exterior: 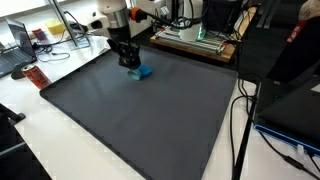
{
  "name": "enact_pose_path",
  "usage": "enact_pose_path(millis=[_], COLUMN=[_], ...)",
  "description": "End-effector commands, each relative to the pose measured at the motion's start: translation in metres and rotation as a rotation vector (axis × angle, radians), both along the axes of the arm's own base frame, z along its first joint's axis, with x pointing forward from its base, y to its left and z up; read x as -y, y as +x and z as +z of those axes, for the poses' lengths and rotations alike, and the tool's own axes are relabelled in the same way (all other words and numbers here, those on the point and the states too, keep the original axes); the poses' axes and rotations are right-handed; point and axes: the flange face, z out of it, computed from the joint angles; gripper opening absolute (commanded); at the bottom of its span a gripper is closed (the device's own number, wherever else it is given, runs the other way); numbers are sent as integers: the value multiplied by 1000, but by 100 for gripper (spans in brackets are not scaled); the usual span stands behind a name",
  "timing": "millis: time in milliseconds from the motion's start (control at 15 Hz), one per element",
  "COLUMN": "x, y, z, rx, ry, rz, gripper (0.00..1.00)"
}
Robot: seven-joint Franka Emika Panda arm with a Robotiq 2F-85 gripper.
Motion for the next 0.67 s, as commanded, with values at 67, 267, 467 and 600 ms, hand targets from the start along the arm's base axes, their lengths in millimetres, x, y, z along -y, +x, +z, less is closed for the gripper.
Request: enact_pose_path(millis=[67, 267, 467, 600], x=[16, 29, 41, 48], y=[-19, -26, -30, -32], z=[8, 9, 14, 16], rx=[42, 31, 57, 58], ry=[102, 180, 258, 297], rz=[68, 95, 115, 126], gripper=[23, 23, 23, 23])
